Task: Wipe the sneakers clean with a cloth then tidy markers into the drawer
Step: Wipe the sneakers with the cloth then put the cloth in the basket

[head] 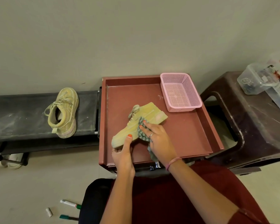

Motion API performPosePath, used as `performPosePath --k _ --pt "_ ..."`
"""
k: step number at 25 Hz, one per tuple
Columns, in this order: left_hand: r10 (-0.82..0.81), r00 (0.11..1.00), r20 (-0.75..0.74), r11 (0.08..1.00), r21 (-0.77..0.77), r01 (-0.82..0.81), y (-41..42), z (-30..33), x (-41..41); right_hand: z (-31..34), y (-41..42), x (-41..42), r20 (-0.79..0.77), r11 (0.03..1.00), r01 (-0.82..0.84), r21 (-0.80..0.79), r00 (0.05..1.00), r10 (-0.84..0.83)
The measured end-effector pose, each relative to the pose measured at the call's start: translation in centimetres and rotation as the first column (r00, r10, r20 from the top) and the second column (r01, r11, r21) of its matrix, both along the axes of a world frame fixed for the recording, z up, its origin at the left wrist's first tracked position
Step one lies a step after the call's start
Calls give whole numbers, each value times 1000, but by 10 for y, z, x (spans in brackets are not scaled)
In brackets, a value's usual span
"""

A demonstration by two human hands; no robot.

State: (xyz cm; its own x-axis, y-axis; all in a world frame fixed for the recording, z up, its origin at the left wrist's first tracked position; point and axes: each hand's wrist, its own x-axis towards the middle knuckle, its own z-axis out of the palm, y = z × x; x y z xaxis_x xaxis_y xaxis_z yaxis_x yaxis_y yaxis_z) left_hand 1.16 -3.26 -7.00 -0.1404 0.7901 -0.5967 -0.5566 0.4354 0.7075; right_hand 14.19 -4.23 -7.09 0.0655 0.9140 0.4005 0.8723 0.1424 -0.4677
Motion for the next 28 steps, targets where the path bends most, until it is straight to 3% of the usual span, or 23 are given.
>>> performPosePath --k 7,8,10,11,12,14,17,20,22,26,28 --pt "112 991 66 993 25 -114 3 11 -12 13 8 45 277 997 -14 -76 960 34" --pt "127 988 86 991 19 -129 3 13 -15 21 6 42 226 998 -5 -64 974 19" --pt "145 982 122 989 7 -147 2 18 -24 38 -3 40 -100 989 126 -83 986 -134" --pt "145 979 141 989 9 -147 1 21 -28 46 -11 40 -326 962 230 -145 907 -266" --pt "140 977 158 989 16 -144 0 24 -33 54 -19 40 -536 930 312 -196 760 -368" --pt "128 972 198 990 34 -138 -4 33 -38 61 -36 45 -780 870 417 -263 439 -447" --pt "127 956 266 989 36 -141 -10 48 -42 75 -46 40 -888 865 308 -395 115 -446" --pt "55 963 263 997 38 -67 -17 57 -42 98 -50 23 -918 909 125 -397 -75 -390" --pt "25 964 266 999 26 -33 -20 63 -39 108 -53 18 -935 934 86 -348 -114 -337" --pt "-7 945 326 1000 -10 11 -17 73 -26 113 -68 12 -954 956 96 -277 88 -285" --pt "-35 928 372 999 -15 43 -20 80 -7 115 -74 6 -947 951 153 -267 142 -289"
